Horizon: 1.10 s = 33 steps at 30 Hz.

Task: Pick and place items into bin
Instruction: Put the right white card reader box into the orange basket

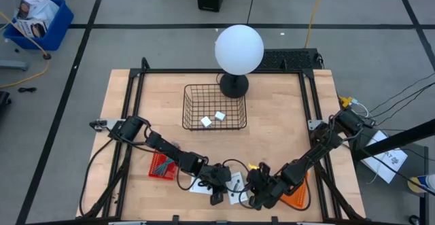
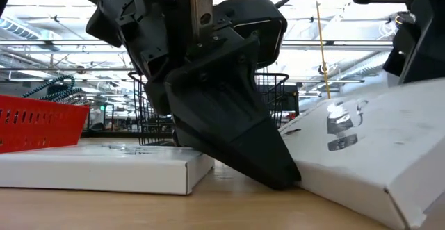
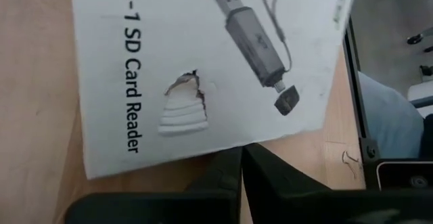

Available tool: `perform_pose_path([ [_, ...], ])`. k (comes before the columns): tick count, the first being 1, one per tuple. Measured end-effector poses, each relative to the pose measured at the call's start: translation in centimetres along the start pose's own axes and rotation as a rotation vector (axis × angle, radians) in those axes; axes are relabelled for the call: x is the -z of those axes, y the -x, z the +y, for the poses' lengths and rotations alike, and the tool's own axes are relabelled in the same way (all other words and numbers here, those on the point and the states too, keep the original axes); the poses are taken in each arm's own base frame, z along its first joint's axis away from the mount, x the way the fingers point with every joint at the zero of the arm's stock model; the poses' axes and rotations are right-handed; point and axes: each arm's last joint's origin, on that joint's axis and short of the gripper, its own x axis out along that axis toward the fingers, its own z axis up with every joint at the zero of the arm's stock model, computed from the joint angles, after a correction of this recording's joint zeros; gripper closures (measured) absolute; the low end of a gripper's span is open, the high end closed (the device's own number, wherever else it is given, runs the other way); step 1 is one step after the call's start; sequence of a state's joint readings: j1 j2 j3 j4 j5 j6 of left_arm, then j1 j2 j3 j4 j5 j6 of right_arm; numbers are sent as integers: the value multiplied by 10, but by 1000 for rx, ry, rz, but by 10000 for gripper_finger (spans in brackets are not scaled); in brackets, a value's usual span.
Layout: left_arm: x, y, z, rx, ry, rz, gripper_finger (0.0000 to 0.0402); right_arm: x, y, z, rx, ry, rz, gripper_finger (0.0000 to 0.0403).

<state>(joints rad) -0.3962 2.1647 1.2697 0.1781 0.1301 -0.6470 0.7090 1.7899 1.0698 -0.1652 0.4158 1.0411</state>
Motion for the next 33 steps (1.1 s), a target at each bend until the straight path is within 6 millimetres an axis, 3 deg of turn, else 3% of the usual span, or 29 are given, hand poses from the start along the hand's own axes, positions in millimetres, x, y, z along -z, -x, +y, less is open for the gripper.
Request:
perform_pose_path([
  [9,-2,-1,0,-12,-23,-40,397,-12,3,12,-82,-16,-123,403],
  [12,-12,1,2,-34,-16,-112,397,-8,-3,6,-49,19,-108,403],
  [25,-14,1,-3,36,2,-130,376,-9,-2,4,-40,5,-69,403],
  [33,-11,1,-5,95,19,-78,376,12,0,14,-162,-20,144,403],
])
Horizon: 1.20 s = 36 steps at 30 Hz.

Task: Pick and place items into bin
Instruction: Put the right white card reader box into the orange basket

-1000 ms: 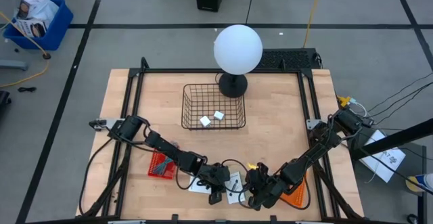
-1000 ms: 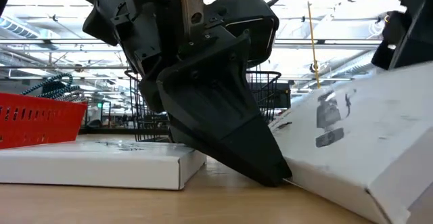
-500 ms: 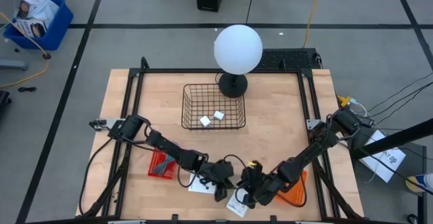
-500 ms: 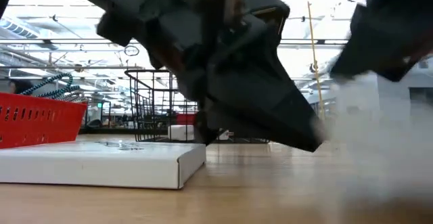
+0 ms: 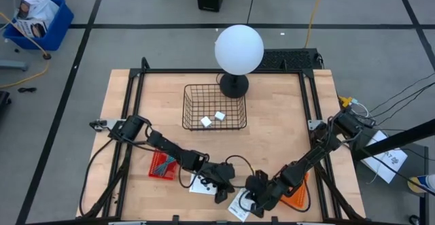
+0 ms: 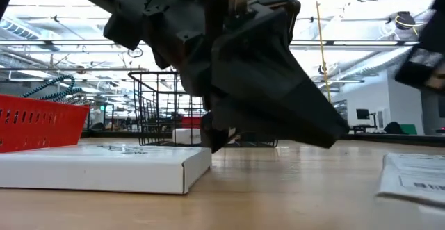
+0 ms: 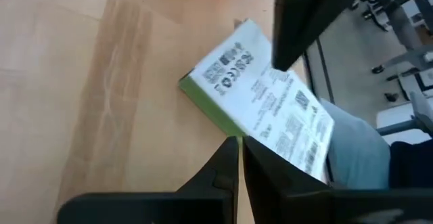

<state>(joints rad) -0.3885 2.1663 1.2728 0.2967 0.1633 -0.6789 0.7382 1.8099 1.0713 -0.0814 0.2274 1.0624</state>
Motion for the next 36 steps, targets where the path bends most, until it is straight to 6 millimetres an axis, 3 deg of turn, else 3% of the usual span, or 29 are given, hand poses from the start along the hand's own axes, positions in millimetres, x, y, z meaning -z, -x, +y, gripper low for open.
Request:
perform_pose_path([
  [7,0,0,1,-4,1,2,376,18,-9,0,-4,-28,102,403],
  [16,0,0,1,-1,-1,-1,376,0,-24,-29,123,-101,200,403],
  [24,0,0,1,-16,-2,-12,376,-25,-10,-51,260,-97,169,403],
  [29,-2,0,5,-103,-15,-61,376,-40,-1,-57,249,6,154,403],
  [36,-5,1,4,-83,-54,-85,376,-47,27,-45,228,-30,43,403],
])
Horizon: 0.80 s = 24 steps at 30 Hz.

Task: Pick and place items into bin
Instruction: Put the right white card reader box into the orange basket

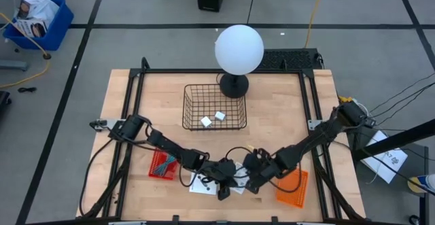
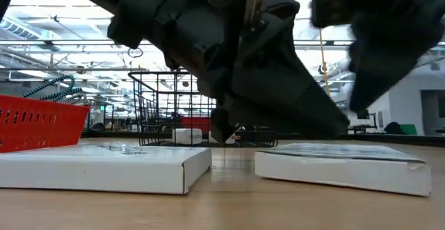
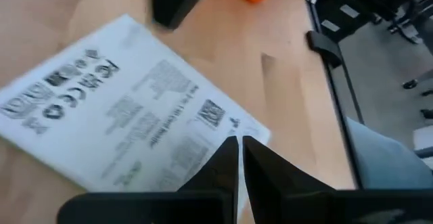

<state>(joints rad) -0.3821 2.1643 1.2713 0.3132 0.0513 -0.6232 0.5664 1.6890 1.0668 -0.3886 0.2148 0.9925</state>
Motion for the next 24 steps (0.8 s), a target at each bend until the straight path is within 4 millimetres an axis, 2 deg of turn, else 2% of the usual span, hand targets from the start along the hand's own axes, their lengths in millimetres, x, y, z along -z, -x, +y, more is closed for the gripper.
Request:
perform_pose_path([
  [6,-4,14,-5,-54,32,66,376,18,2,12,-25,-111,27,403],
  [12,-9,43,-4,-314,57,149,397,31,-17,14,5,-195,84,403],
  [17,-10,37,0,-322,71,117,398,37,-32,11,44,-233,124,403],
  [24,-1,29,11,-363,88,151,397,31,-40,8,65,-239,89,403],
])
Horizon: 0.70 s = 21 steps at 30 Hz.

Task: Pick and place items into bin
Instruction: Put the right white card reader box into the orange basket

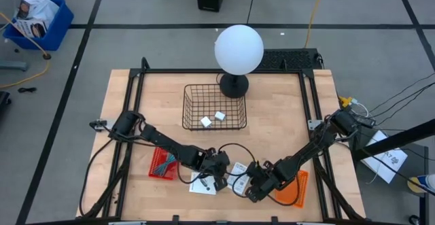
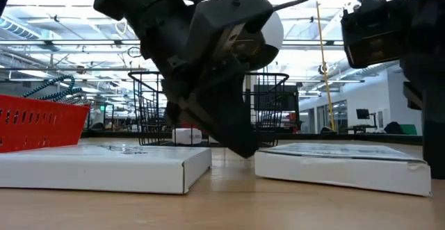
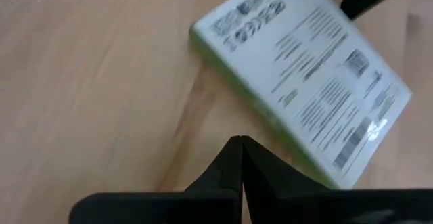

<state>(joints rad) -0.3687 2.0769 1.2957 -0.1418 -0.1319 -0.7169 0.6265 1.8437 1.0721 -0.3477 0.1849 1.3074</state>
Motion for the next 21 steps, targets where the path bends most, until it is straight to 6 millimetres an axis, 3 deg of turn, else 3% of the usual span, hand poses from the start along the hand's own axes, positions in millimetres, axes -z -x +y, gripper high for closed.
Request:
perform_pose_path([
  [9,2,-8,-2,63,7,7,398,-16,-4,1,-42,35,-56,403],
  [21,3,-8,-4,61,2,0,392,-19,-3,6,-74,107,-148,403],
])
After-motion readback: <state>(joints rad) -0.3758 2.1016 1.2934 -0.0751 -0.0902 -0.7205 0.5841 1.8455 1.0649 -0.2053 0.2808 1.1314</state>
